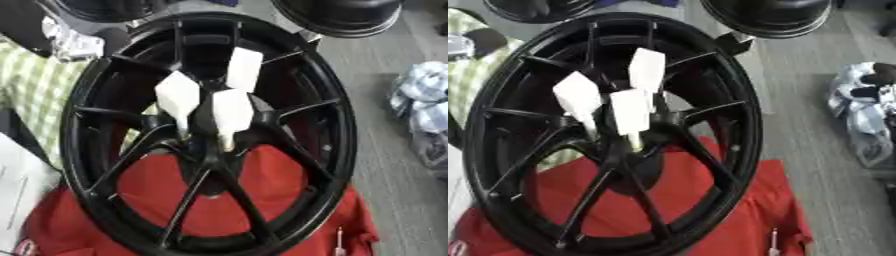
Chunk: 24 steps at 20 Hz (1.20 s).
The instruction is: Pull the pin out of the wheel hub.
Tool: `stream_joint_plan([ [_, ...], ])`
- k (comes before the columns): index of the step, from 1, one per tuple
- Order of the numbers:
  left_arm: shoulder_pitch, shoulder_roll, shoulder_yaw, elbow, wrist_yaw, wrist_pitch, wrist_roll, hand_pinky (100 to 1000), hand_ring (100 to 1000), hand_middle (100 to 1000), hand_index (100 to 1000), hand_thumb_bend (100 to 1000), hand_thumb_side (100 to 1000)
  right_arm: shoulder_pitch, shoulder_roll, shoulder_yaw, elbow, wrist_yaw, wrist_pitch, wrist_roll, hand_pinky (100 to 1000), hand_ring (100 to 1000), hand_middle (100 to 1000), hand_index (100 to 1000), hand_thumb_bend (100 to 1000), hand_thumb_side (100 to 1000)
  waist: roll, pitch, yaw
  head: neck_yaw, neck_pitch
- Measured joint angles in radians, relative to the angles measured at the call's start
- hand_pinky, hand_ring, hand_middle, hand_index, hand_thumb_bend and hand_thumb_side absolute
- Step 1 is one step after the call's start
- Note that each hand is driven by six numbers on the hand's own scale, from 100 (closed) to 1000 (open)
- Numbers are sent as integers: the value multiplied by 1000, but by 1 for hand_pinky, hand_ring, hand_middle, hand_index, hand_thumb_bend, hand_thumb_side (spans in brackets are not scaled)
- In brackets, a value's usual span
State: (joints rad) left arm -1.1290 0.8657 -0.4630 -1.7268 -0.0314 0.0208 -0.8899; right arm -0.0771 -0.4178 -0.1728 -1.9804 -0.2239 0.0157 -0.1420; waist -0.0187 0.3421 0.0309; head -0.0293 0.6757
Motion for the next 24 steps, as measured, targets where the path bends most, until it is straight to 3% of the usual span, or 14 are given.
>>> stream_joint_plan([
  [4, -16, -32, -56, 42, -47, -30, -15, 779, 814, 801, 872, 180, 457, -1, 0, 1, 0, 0, 3, 3, 936, 653, 642, 755, 100, 528, 4, 3, -1, 6, 0],
  [7, -18, -47, -83, 69, -60, -47, -17, 792, 828, 825, 899, 243, 506, -1, 0, 1, 0, 0, 4, 4, 937, 653, 642, 755, 100, 528, 4, 4, -3, 10, -1],
  [15, -33, -88, -128, 140, -124, -86, -18, 832, 862, 844, 906, 430, 468, -1, 0, 3, 0, 1, 7, 9, 936, 651, 640, 753, 100, 529, 0, 7, -7, 20, -3],
  [20, -36, -103, -145, 170, -149, -136, -18, 829, 856, 810, 894, 461, 526, -1, 3, 6, 0, 3, 8, 13, 936, 651, 640, 753, 100, 530, -2, 15, -9, 24, -4],
  [24, -41, -113, -153, 189, -155, -159, -18, 814, 840, 770, 886, 431, 522, -2, 9, 7, 0, 6, 9, 13, 937, 651, 640, 753, 100, 531, -1, 17, -10, 28, -4],
])
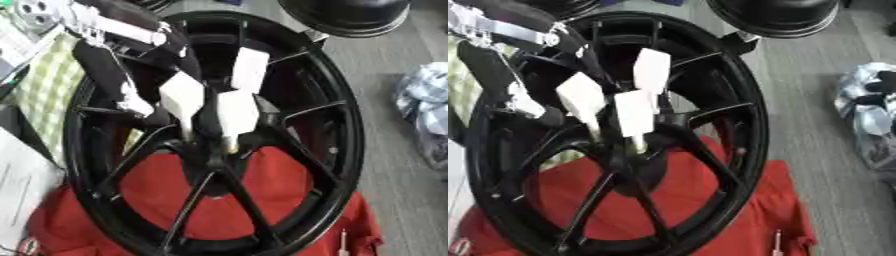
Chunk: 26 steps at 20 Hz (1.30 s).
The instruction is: Pull the pin out of the wheel hub.
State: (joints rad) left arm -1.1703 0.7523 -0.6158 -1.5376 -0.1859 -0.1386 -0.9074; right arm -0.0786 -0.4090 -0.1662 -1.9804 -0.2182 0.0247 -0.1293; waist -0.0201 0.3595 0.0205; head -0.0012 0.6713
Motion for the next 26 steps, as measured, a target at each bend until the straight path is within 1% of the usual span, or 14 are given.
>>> stream_joint_plan([
  [3, 0, -11, -4, 17, -4, -10, 0, 798, 823, 747, 873, 362, 520, 0, 2, 0, 0, 3, 1, 1, 937, 651, 641, 754, 100, 531, 0, 4, -6, 1, -4],
  [6, -1, -19, -9, 29, -2, -15, -1, 788, 814, 736, 865, 321, 497, 0, 6, 0, 0, 4, 3, 1, 937, 652, 641, 754, 100, 532, 0, 5, -7, 5, -5],
  [7, -1, -22, -9, 32, 0, -15, -1, 782, 806, 726, 858, 287, 496, 0, 9, 0, 0, 5, 4, 0, 937, 652, 641, 754, 100, 533, 0, 5, -7, 6, -5],
  [9, -1, -24, -9, 35, 3, -15, -1, 771, 791, 710, 849, 250, 492, 0, 10, 0, 0, 5, 5, -1, 938, 652, 642, 754, 100, 532, 0, 6, -7, 8, -5],
  [11, -1, -24, -9, 35, 12, -15, -1, 756, 772, 682, 826, 204, 470, 0, 10, 0, 0, 6, 9, -2, 938, 652, 642, 754, 100, 532, 0, 7, -7, 9, -5],
  [13, -1, -24, -9, 34, 23, -11, -2, 735, 736, 629, 793, 175, 444, 0, 11, 0, 0, 11, 12, -4, 938, 653, 642, 755, 100, 533, 1, 7, -7, 9, -5],
  [14, -1, -24, -9, 33, 28, -8, -3, 722, 714, 603, 770, 160, 407, 0, 12, 0, 0, 13, 13, -6, 938, 653, 643, 755, 100, 533, 1, 8, -7, 9, -5],
  [17, -2, -24, -9, 28, 35, 1, -2, 686, 633, 514, 685, 100, 355, 0, 16, 0, 0, 15, 16, -9, 939, 654, 643, 755, 100, 532, 1, 9, -7, 10, -5],
  [20, -3, -24, -8, 26, 46, 7, -2, 660, 583, 452, 614, 100, 315, 0, 17, 0, 0, 19, 18, -11, 939, 654, 644, 756, 100, 534, 0, 10, -6, 10, -5],
  [21, -3, -24, -8, 26, 51, 10, -2, 643, 565, 430, 589, 100, 282, 0, 17, 0, 0, 22, 19, -12, 939, 655, 645, 756, 100, 534, 0, 11, -6, 10, -5],
  [23, -6, -24, -3, 22, 69, 16, -2, 630, 548, 410, 564, 100, 252, 1, 18, 0, 0, 24, 22, -13, 939, 655, 645, 756, 100, 533, 0, 11, -5, 11, -5],
  [24, -8, -24, -1, 21, 75, 20, -2, 611, 532, 395, 545, 100, 189, 1, 18, 0, 0, 26, 22, -14, 939, 656, 645, 757, 100, 533, 0, 12, -5, 12, -5],
  [26, -10, -24, 9, 18, 88, 29, -3, 586, 512, 360, 500, 100, 195, 1, 18, 0, 0, 30, 24, -15, 940, 656, 646, 757, 100, 533, -1, 12, -3, 13, -5],
])
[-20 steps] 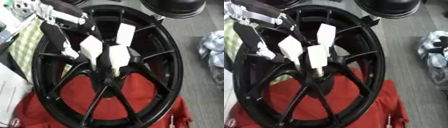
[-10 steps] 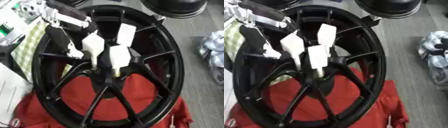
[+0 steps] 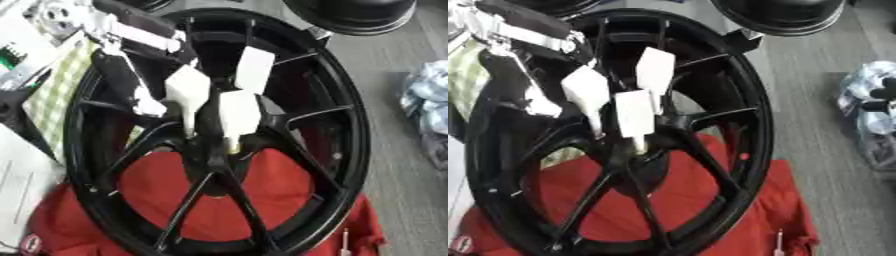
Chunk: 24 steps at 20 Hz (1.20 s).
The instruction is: Pull the pin out of the wheel hub.
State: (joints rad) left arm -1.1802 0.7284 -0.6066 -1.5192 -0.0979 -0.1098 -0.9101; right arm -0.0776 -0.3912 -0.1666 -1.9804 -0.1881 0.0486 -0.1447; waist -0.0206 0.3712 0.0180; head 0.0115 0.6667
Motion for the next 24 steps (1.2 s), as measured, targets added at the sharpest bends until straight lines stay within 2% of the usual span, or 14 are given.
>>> stream_joint_plan([
  [1, -1, 0, 7, -1, 7, 6, 0, 586, 512, 360, 500, 100, 195, 0, 0, 0, 0, 1, 0, 0, 940, 656, 646, 757, 100, 533, 0, 0, 1, 0, 0],
  [4, -7, 0, 26, -3, 27, 28, 0, 556, 483, 311, 427, 100, 208, 0, 0, -1, 0, 1, 0, -1, 940, 657, 646, 757, 100, 533, 0, 0, 2, 0, 0],
  [12, -9, 3, 89, -19, 57, 75, 2, 534, 465, 285, 404, 100, 209, 1, 0, -6, 0, 1, -1, -3, 940, 657, 647, 757, 100, 532, 0, 0, 3, -1, 5],
  [19, -1, 71, 255, -16, 114, 103, 35, 534, 467, 285, 412, 100, 213, 9, 0, -12, 0, 2, -4, -6, 939, 657, 647, 757, 100, 529, 0, -1, 21, -14, 9],
  [24, 149, 209, 415, 29, 125, 106, 138, 539, 470, 289, 424, 100, 227, 25, -2, -26, 0, 5, -20, -20, 938, 658, 647, 757, 100, 524, -4, -2, 40, -36, 19],
])
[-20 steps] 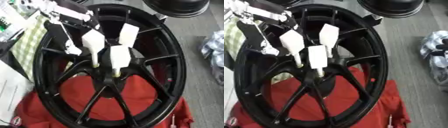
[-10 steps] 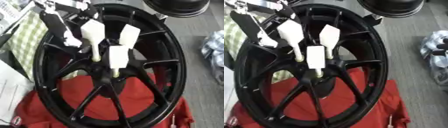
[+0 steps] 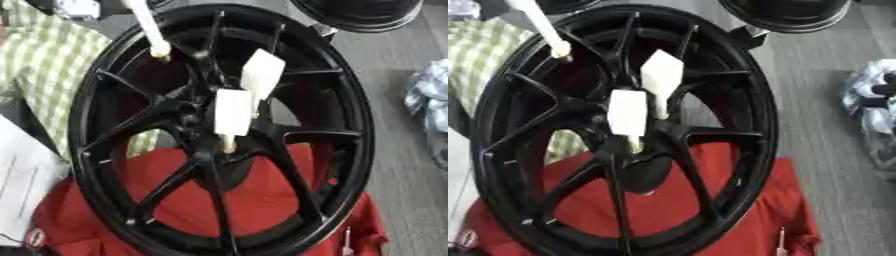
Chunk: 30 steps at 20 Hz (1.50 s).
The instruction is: Pull the pin out of the wheel hub.
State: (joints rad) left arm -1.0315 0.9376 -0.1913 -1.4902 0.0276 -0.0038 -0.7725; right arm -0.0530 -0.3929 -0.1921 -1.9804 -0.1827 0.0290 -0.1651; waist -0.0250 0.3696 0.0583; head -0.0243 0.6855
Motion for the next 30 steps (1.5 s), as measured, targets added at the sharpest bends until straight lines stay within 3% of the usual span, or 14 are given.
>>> stream_joint_plan([
  [5, 206, 125, 160, 54, 16, -1, 138, 548, 482, 318, 470, 100, 224, 6, -1, -17, 0, 3, -18, -19, 937, 658, 647, 757, 100, 523, -13, -1, 17, -15, 6],
  [7, 278, 155, 211, 72, 18, -4, 188, 566, 501, 368, 525, 100, 217, 7, -1, -24, 0, 3, -24, -26, 937, 658, 647, 757, 100, 523, -19, -1, 22, -19, 7],
  [10, 362, 172, 266, 97, 22, -9, 249, 619, 569, 471, 638, 100, 207, 5, -1, -32, 0, 1, -33, -37, 936, 658, 647, 757, 100, 523, -30, -1, 27, -22, 6],
  [12, 398, 175, 290, 114, 27, -10, 277, 675, 677, 592, 755, 100, 185, 5, -2, -36, 0, -2, -38, -42, 935, 658, 647, 757, 100, 523, -35, -1, 29, -23, 5],
  [13, 413, 176, 299, 123, 28, -11, 286, 698, 734, 662, 809, 100, 243, 5, -2, -37, 0, -4, -41, -45, 935, 658, 647, 757, 100, 523, -38, -1, 31, -23, 3],
  [14, 425, 176, 306, 130, 30, -14, 292, 730, 783, 739, 860, 100, 570, 5, -3, -38, 0, -5, -43, -46, 935, 658, 646, 756, 100, 523, -40, -1, 32, -22, 0],
  [15, 437, 176, 311, 134, 34, -17, 293, 763, 816, 792, 902, 197, 788, 5, -3, -39, 0, -5, -44, -48, 935, 657, 645, 756, 100, 523, -42, -1, 33, -21, -2],
  [20, 473, 176, 329, 135, 67, -32, 256, 763, 816, 792, 902, 197, 788, 5, -5, -42, 0, -5, -47, -51, 935, 657, 645, 756, 100, 523, -44, -1, 35, -12, -4],
  [21, 475, 176, 331, 135, 71, -33, 251, 774, 829, 836, 944, 239, 916, 5, -5, -42, 0, -5, -47, -51, 935, 657, 645, 756, 100, 523, -44, -1, 36, -12, -5],
  [24, 505, 168, 346, 150, 83, -26, 251, 764, 821, 818, 928, 177, 905, 5, -5, -43, 0, -7, -46, -56, 934, 656, 645, 755, 100, 523, -47, -5, 38, -12, -9],
  [25, 513, 164, 352, 155, 90, -25, 254, 750, 808, 800, 913, 100, 881, 6, -5, -44, 0, -8, -45, -57, 935, 657, 645, 755, 100, 523, -48, -9, 38, -12, -9],
  [30, 519, 159, 386, 159, 133, -26, 308, 709, 754, 729, 849, 100, 759, 11, -5, -48, 0, -12, -41, -63, 934, 657, 646, 756, 100, 523, -49, -19, 39, -13, -9],
])
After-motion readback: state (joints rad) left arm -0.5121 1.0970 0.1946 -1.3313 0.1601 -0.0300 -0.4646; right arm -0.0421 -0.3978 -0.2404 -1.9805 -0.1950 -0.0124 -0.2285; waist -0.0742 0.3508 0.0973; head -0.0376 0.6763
